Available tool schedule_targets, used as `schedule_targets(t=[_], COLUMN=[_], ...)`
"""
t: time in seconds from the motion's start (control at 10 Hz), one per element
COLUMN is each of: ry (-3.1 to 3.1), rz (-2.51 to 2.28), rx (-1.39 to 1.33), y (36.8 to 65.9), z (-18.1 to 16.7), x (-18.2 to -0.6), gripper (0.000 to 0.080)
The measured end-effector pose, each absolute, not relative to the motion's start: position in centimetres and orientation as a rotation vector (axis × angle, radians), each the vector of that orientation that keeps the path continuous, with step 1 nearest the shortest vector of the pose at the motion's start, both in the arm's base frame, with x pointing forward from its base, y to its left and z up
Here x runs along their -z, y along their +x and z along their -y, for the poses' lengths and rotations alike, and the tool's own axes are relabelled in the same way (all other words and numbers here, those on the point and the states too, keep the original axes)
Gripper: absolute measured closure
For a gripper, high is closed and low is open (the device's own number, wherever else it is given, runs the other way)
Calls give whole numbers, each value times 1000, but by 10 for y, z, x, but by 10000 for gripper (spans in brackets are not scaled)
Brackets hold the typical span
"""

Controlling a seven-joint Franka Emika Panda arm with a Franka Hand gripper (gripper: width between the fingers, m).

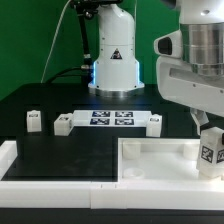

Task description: Assemble one leg

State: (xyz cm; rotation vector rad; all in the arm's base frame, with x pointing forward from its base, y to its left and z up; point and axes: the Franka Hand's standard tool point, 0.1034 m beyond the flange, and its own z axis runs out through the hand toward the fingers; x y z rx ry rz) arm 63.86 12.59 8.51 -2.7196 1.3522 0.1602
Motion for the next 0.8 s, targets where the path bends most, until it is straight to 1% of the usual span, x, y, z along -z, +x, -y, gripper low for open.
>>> schedule_targets(t=[0.1, 0.2, 0.3, 0.4, 0.5, 0.8], ry=[-2764, -2811, -2888, -2939, -2978, -3029], rz=[-1247, -1138, -913, -706, -511, 66], rx=[-158, -159, -163, -156, -140, -56], y=[638, 636, 634, 634, 634, 640], z=[-131, -134, -133, -130, -129, -126], x=[-85, -84, -82, -80, -78, -80], gripper=[316, 316, 187, 161, 152, 150])
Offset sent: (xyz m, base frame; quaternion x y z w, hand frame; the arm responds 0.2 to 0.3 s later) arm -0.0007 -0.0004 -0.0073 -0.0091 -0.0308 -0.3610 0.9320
